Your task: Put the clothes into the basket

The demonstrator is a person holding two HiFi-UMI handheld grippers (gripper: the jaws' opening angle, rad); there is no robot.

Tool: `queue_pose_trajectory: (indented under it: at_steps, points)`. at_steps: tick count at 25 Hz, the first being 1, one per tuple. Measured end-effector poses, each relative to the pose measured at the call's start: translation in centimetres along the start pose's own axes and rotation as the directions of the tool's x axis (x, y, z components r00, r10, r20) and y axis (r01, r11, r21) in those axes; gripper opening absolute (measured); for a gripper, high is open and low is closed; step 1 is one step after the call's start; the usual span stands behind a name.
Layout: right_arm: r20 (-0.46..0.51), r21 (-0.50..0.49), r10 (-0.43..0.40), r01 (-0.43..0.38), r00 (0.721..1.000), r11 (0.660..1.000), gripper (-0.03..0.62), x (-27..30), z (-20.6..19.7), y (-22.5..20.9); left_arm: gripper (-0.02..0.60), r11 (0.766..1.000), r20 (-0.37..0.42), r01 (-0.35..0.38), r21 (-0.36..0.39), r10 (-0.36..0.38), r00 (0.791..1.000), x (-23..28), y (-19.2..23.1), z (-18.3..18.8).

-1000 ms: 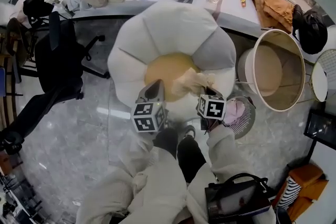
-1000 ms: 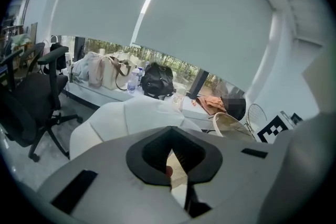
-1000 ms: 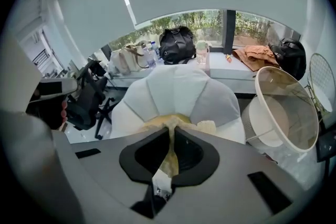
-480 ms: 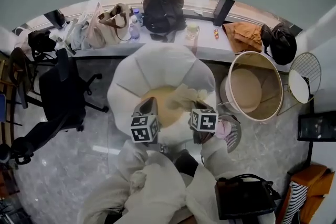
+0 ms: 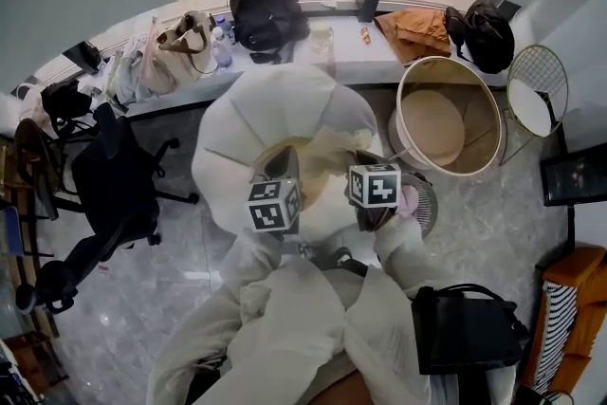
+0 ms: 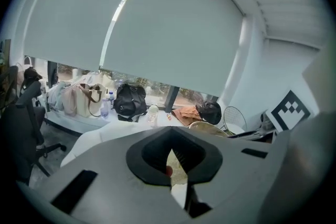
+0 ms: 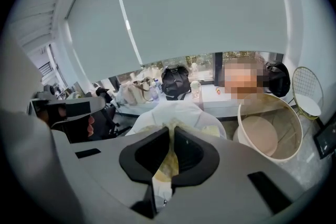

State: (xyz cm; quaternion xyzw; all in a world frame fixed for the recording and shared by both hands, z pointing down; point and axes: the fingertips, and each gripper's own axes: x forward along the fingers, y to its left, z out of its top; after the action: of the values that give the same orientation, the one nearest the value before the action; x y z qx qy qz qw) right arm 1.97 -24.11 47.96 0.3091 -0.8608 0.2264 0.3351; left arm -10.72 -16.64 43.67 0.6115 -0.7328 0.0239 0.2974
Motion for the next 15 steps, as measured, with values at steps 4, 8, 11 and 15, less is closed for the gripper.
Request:
queue_pose_trajectory:
  at_steps: [4, 8, 11, 15]
  points:
    - [0.027, 0.059, -0.042, 0.040, 0.999, 0.997, 0.041, -1.6, -0.6, -2.0, 0.006, 0.997, -0.033, 0.063, 0.043, -0.062, 0.998, 1.2, -2.0, -0.5]
    - [0.060, 0.137, -0.120, 0.111, 0.991, 0.984, 0.041, -4.0, -1.1, -5.5, 0.006, 0.986, -0.080, 0.147, 0.083, -0.140, 0.987, 3.0, -5.4, -1.3]
    - [0.074, 0.198, -0.167, 0.150, 0.983, 0.969, 0.041, -6.2, -2.2, -8.3, 0.006, 0.971, -0.124, 0.205, 0.123, -0.190, 0.974, 4.1, -9.0, -2.3]
    - [0.073, 0.253, -0.221, 0.196, 0.973, 0.947, 0.041, -9.4, -4.1, -12.2, 0.006, 0.946, -0.155, 0.281, 0.161, -0.257, 0.954, 4.7, -14.8, -3.1]
